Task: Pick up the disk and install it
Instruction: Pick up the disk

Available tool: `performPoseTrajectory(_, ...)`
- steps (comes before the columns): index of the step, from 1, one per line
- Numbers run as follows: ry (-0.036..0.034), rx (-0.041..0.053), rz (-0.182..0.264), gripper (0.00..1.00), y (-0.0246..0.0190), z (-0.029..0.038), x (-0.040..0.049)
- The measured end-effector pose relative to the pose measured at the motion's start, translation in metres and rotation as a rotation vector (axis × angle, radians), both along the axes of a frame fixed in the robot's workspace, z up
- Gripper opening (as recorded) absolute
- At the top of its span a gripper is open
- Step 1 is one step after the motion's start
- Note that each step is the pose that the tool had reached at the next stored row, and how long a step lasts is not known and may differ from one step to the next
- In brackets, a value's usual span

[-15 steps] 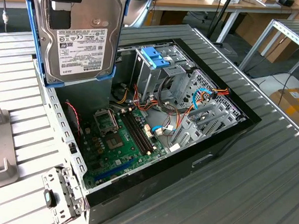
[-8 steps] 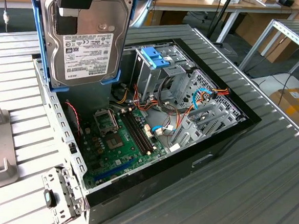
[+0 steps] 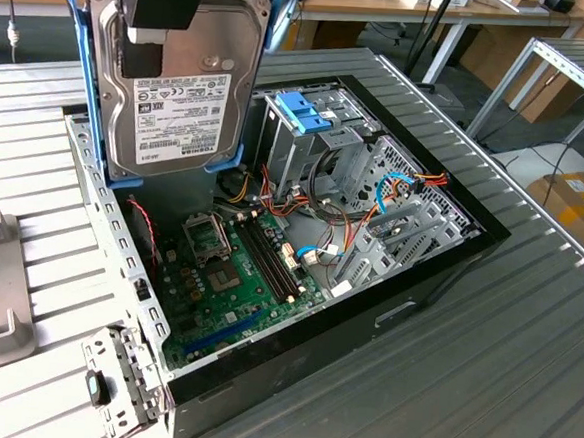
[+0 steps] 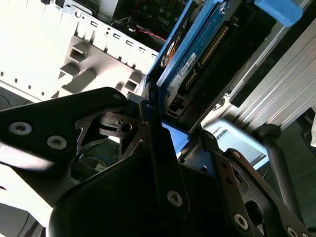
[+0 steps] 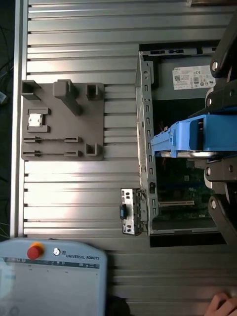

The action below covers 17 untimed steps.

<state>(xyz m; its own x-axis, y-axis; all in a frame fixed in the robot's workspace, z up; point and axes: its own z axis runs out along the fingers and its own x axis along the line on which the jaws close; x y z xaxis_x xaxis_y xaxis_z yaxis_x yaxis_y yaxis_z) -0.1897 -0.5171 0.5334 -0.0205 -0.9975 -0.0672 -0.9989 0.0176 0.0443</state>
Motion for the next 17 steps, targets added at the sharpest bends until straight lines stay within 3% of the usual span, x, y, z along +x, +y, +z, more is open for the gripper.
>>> performPoseTrajectory(17,0.0,-0.0006,0.0,0.37,-0.0138,-0.0025,0.0066)
